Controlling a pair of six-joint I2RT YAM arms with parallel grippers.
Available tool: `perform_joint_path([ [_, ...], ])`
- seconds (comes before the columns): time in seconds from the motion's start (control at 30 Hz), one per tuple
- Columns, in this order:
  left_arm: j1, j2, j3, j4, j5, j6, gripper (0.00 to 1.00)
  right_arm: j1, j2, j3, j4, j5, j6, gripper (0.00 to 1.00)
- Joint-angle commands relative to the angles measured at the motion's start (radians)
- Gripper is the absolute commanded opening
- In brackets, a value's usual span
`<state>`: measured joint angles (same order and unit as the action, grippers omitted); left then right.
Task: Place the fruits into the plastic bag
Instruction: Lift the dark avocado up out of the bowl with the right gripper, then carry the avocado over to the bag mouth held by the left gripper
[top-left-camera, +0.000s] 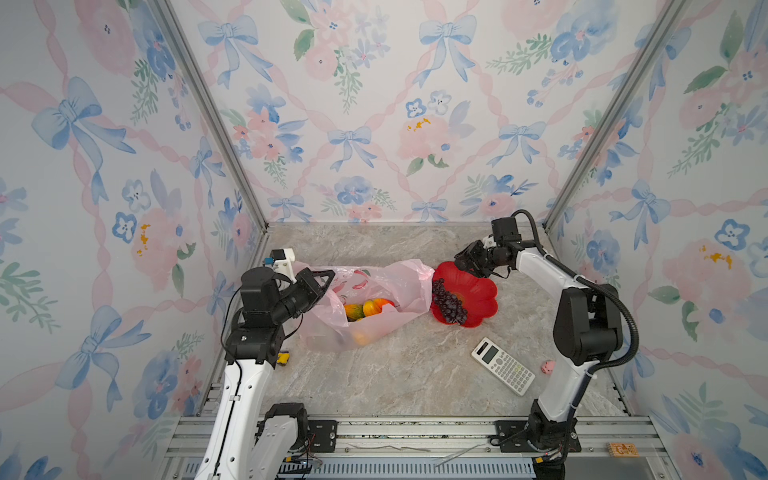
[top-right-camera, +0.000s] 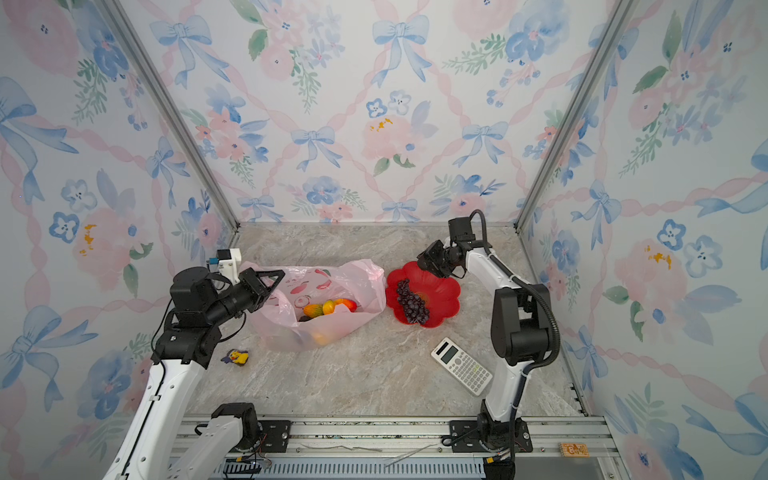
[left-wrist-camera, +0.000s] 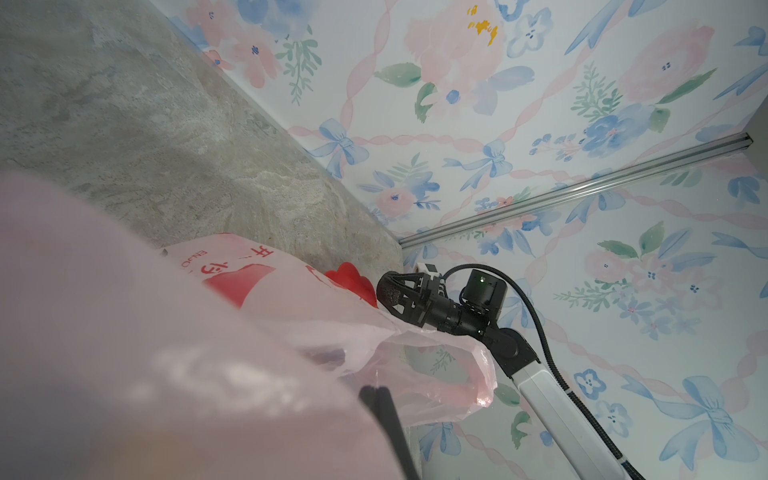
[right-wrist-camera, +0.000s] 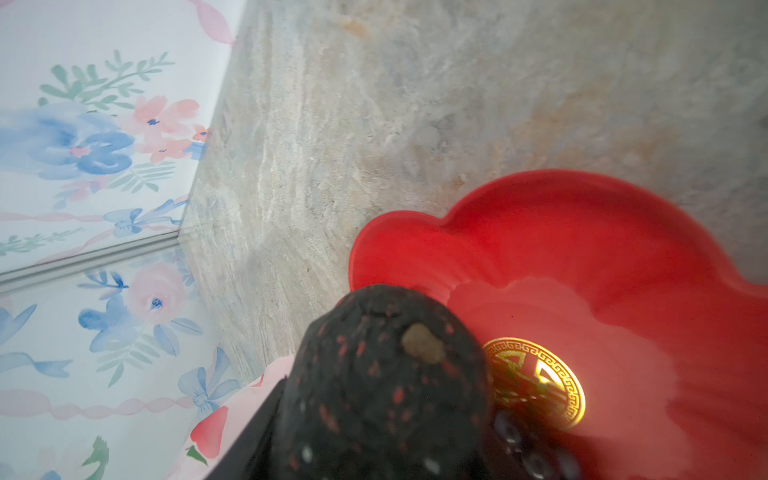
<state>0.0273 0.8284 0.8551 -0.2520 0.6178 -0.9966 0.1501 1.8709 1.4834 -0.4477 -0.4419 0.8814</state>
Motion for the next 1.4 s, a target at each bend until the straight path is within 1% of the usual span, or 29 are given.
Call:
perform_joint_path([
  [0.0, 0.006, -0.002, -0.004, 0.014, 0.0, 0.012, 0.0, -0.012, -0.08, 0.013, 0.013, -0.011, -0.109, 0.28],
  [0.13, 0.006, -0.004, -0.008, 0.014, 0.002, 0.01, 0.0, -0.009, -0.133, 0.041, -0.006, -0.011, -0.163, 0.27],
  [0.33, 0.002, -0.004, -0.008, 0.016, -0.001, 0.006, 0.0, 0.011, -0.204, 0.126, -0.023, -0.028, -0.219, 0.26],
  [0.47, -0.002, -0.004, -0.008, 0.016, -0.003, 0.004, 0.0, 0.043, -0.211, 0.201, -0.029, -0.045, -0.245, 0.25],
  [0.5, -0.002, -0.005, -0.008, 0.016, -0.004, 0.004, 0.0, 0.053, -0.237, 0.223, -0.032, -0.054, -0.243, 0.25],
  [0.77, -0.008, -0.018, -0.021, 0.015, -0.005, -0.001, 0.0, 0.152, -0.234, 0.348, 0.021, -0.164, -0.25, 0.26],
  [0.87, -0.009, -0.025, -0.028, 0.016, -0.002, -0.003, 0.0, 0.204, -0.227, 0.384, 0.043, -0.209, -0.31, 0.26],
  [0.93, -0.009, -0.029, -0.031, 0.015, 0.0, -0.004, 0.0, 0.245, -0.221, 0.419, 0.028, -0.221, -0.36, 0.26],
  [1.0, -0.009, -0.032, -0.034, 0.015, 0.0, -0.005, 0.0, 0.284, -0.202, 0.468, -0.016, -0.221, -0.42, 0.26],
  [1.13, -0.008, -0.032, -0.034, 0.016, 0.002, -0.007, 0.0, 0.377, -0.128, 0.634, -0.217, -0.197, -0.592, 0.26],
  [1.23, -0.009, -0.028, -0.029, 0.016, 0.003, -0.004, 0.0, 0.453, -0.054, 0.781, -0.406, -0.146, -0.728, 0.26],
  [1.37, -0.01, -0.023, -0.024, 0.016, 0.005, -0.002, 0.0, 0.55, 0.039, 0.931, -0.602, -0.063, -0.872, 0.26],
])
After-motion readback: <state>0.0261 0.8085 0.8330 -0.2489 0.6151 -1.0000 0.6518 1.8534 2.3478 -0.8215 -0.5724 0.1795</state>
